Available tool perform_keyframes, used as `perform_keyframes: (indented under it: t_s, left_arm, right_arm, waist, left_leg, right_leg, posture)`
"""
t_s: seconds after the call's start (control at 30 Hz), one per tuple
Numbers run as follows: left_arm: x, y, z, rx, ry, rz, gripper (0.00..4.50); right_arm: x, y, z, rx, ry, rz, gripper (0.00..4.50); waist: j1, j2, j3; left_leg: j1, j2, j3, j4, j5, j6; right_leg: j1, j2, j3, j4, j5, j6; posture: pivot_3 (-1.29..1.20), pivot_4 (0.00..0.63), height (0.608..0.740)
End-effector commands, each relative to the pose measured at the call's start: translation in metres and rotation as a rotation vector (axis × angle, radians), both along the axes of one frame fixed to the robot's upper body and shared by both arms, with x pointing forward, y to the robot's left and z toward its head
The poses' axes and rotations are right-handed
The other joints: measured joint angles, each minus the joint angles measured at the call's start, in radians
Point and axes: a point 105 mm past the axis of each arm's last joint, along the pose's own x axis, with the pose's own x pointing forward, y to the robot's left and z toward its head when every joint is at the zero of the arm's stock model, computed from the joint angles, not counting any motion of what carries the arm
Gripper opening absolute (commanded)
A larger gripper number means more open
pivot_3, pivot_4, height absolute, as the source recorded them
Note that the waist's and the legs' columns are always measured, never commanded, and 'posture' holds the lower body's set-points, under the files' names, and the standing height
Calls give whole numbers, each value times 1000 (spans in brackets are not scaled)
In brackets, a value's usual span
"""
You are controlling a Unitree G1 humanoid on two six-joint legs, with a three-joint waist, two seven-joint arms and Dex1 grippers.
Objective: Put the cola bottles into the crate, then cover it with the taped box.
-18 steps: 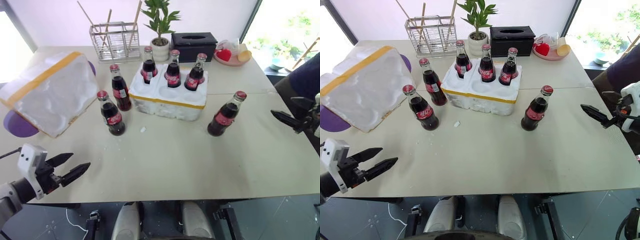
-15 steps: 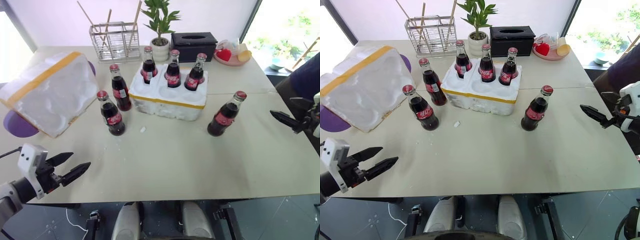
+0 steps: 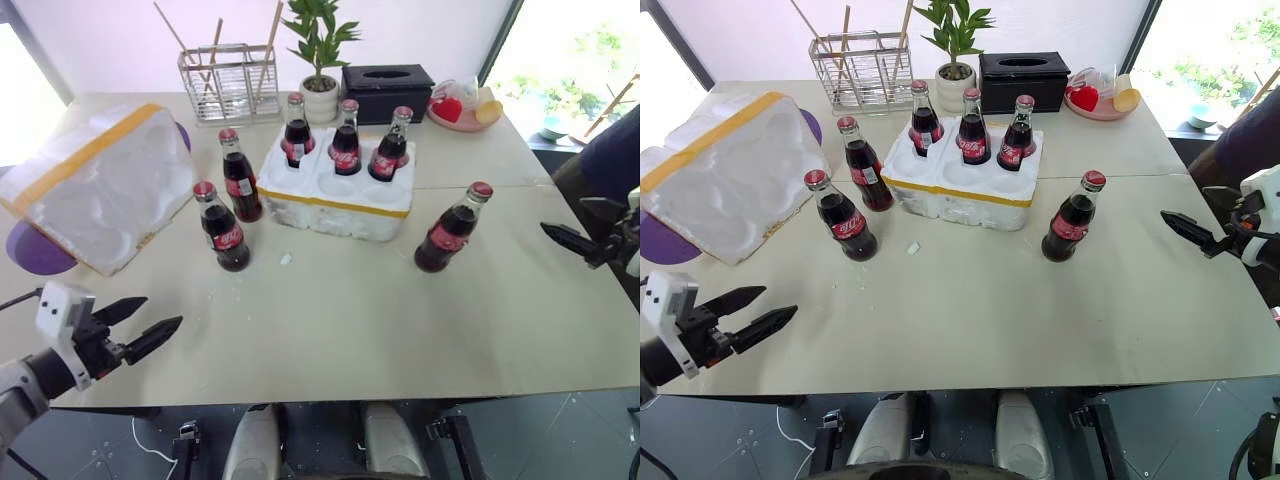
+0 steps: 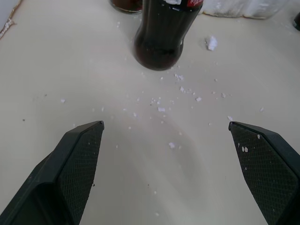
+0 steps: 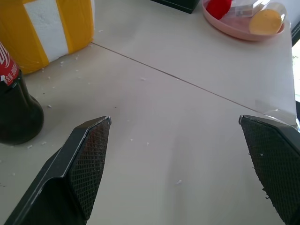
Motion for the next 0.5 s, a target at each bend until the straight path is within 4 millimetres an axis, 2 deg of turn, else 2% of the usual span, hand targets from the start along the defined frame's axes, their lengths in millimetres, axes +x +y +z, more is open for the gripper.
perform_keyframes:
  t_s: [0.03, 0.13, 0.23, 0.3, 0.37, 0.5]
  left_arm:
    - [7, -8, 10, -8, -63, -31, 4442]
    - [17, -14, 23, -32, -126, -43, 4442]
    - [25, -19, 39, -85, -179, -53, 4442]
    - [30, -21, 43, -77, -187, -70, 4442]
    - [37, -26, 42, -55, -190, -96, 4442]
    - [57, -32, 45, -55, -219, -116, 4442]
  right_arm:
    - [0, 5, 32, 13, -80, 41, 4500]
    - [5, 3, 67, 37, -145, 44, 4500]
    - [3, 15, 111, 35, -199, 143, 4500]
    - [-4, 34, 132, 28, -186, 266, 4500]
    - [-15, 62, 146, 14, -139, 433, 4500]
    - [-41, 110, 156, 0, -30, 694, 4500]
  waist:
    - [0, 0, 0]
    - [-1, 3, 1]
    - [-3, 8, 3]
    - [-2, 8, 3]
    - [-2, 8, 3]
    - [1, 8, 3]
  left_leg:
    - [0, 0, 0, 0, 0, 0]
    - [0, 0, 0, 1, 0, 0]
    - [0, 0, 1, 2, 0, 0]
    - [0, 0, 1, 0, 0, 0]
    - [0, 1, -1, -2, 0, 0]
    - [0, 1, -1, -2, 0, 0]
  right_leg:
    - [0, 0, 0, 0, 0, 0]
    - [0, 0, 0, 1, 0, 0]
    - [0, 0, 1, 1, 1, -1]
    - [-1, 0, 1, 1, 1, -1]
    - [-1, 2, 0, 1, 0, -2]
    - [-1, 2, 0, 2, 0, -2]
  posture:
    - [0, 150, 740]
    - [0, 150, 740]
    - [0, 150, 740]
    - [0, 150, 740]
    - [0, 150, 740]
    - [0, 150, 740]
